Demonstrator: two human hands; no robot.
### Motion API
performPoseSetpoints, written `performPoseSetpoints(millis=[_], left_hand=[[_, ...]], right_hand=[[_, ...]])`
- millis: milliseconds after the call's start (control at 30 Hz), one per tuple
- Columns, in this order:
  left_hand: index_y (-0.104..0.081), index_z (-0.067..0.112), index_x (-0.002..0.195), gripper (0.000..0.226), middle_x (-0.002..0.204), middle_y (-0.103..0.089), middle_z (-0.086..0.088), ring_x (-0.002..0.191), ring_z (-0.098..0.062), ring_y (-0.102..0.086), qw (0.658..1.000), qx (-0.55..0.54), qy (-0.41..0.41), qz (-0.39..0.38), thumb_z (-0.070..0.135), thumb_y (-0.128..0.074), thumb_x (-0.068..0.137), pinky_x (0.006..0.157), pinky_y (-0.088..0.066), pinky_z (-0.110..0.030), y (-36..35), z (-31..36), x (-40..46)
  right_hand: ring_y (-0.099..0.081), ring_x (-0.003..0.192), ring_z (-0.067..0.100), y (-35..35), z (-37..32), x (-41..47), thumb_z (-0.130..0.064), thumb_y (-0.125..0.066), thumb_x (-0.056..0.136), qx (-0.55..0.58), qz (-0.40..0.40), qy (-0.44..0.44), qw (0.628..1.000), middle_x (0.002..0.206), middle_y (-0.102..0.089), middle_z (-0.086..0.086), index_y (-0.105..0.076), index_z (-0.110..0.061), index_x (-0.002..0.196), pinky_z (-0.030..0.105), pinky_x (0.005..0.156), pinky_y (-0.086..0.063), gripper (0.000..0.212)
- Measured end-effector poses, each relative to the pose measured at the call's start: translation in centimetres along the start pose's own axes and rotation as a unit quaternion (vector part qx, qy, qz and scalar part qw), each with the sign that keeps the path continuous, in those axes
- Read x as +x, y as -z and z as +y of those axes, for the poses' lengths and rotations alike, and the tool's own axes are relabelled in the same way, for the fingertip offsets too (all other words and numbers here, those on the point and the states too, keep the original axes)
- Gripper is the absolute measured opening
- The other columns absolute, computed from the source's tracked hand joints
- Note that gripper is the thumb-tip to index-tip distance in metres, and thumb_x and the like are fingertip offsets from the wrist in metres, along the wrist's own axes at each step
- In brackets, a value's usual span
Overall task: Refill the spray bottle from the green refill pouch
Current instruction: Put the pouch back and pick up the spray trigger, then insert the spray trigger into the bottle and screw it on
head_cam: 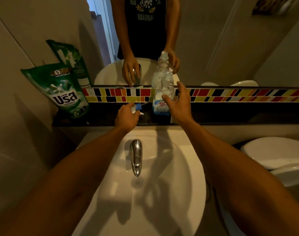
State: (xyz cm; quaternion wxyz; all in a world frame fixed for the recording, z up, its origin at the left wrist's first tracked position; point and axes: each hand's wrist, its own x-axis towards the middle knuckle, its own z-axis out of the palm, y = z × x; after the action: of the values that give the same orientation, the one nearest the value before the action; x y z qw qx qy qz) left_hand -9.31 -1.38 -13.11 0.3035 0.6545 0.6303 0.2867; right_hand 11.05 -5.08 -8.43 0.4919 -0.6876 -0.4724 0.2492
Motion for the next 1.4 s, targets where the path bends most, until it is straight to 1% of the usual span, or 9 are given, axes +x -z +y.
performPoseSetpoints(millis=[133,300,500,667,833,1033,1200,1300,1400], left_hand=[[-0.057,0.018,0.135,0.044,0.131,-0.06,-0.009,0.117,-0.03,-0.06,0.998,-0.012,0.067,0.017,0.031,-0.068,0.094,0.095,-0.054,-0.047,-1.6,-0.6,2.0],[-0.06,0.007,0.127,0.055,0.129,-0.055,-0.014,0.116,-0.034,-0.057,0.987,0.043,0.147,0.04,0.045,-0.071,0.089,0.092,-0.051,-0.044,-3.2,-0.7,3.5],[-0.066,0.01,0.12,0.049,0.122,-0.062,-0.012,0.107,-0.032,-0.062,0.979,0.021,0.195,0.063,0.043,-0.075,0.085,0.085,-0.053,-0.042,-4.0,-0.7,4.4],[-0.062,0.006,0.121,0.043,0.112,-0.065,-0.006,0.098,-0.02,-0.062,0.962,-0.179,0.192,0.068,0.017,-0.08,0.084,0.077,-0.048,-0.029,-3.1,-0.4,3.8],[-0.063,0.016,0.114,0.033,0.116,-0.066,-0.009,0.101,-0.025,-0.065,0.931,-0.322,0.158,0.068,0.016,-0.079,0.085,0.076,-0.056,-0.036,0.0,0.0,3.2],[-0.054,0.017,0.14,0.049,0.13,-0.063,-0.011,0.114,-0.026,-0.065,0.875,-0.463,0.132,0.047,0.011,-0.068,0.094,0.089,-0.058,-0.047,4.4,2.4,2.8],[-0.058,0.015,0.134,0.041,0.125,-0.066,-0.012,0.107,-0.024,-0.069,0.868,-0.484,0.092,0.059,0.004,-0.065,0.095,0.09,-0.059,-0.047,8.7,5.6,2.6],[-0.056,0.014,0.13,0.04,0.12,-0.065,-0.01,0.091,-0.016,-0.072,0.872,-0.48,0.067,0.074,0.001,-0.066,0.094,0.076,-0.063,-0.041,11.3,7.5,2.2],[-0.051,0.018,0.126,0.041,0.12,-0.062,-0.008,0.094,-0.019,-0.071,0.877,-0.47,0.051,0.081,0.002,-0.068,0.092,0.08,-0.062,-0.046,13.7,9.1,1.4]], right_hand=[[-0.047,0.141,0.023,-0.4,0.0,1.7,-0.037,-0.081,0.087,0.02,-0.027,0.02,0.999,0.152,-0.048,-0.001,-0.042,-0.03,0.153,0.056,0.11,-0.049,0.077],[-0.062,0.126,0.017,-1.0,0.1,2.6,-0.031,-0.079,0.09,0.061,-0.051,0.015,0.997,0.135,-0.065,-0.004,-0.054,-0.025,0.138,0.053,0.102,-0.056,0.054],[-0.063,0.125,0.015,-0.2,0.0,3.1,-0.02,-0.075,0.095,0.095,-0.097,0.007,0.991,0.137,-0.065,-0.001,-0.054,-0.019,0.139,0.037,0.099,-0.058,0.05],[-0.066,0.116,0.005,0.6,-0.2,3.5,-0.019,-0.076,0.094,0.119,-0.12,0.002,0.986,0.129,-0.067,-0.009,-0.055,-0.022,0.139,0.022,0.086,-0.058,0.05],[-0.065,0.123,0.012,2.0,-1.0,2.9,-0.026,-0.077,0.094,0.111,-0.124,0.009,0.986,0.136,-0.067,-0.003,-0.055,-0.021,0.143,0.038,0.1,-0.058,0.054],[-0.066,0.12,0.012,4.4,-2.2,0.8,-0.032,-0.076,0.094,0.072,-0.135,0.031,0.988,0.131,-0.069,-0.003,-0.057,-0.023,0.14,0.046,0.105,-0.056,0.051],[-0.066,0.118,0.015,5.8,-2.8,-1.4,-0.031,-0.076,0.093,0.061,-0.142,0.031,0.988,0.129,-0.068,-0.001,-0.056,-0.022,0.138,0.048,0.102,-0.056,0.05],[-0.068,0.116,0.016,6.5,-2.8,-2.7,-0.028,-0.077,0.093,0.058,-0.135,0.03,0.989,0.125,-0.07,-0.002,-0.058,-0.022,0.135,0.048,0.102,-0.057,0.047],[-0.066,0.119,0.018,7.0,-2.7,-4.3,-0.033,-0.077,0.093,0.04,-0.131,0.018,0.99,0.13,-0.069,0.0,-0.058,-0.022,0.138,0.042,0.098,-0.058,0.05]])
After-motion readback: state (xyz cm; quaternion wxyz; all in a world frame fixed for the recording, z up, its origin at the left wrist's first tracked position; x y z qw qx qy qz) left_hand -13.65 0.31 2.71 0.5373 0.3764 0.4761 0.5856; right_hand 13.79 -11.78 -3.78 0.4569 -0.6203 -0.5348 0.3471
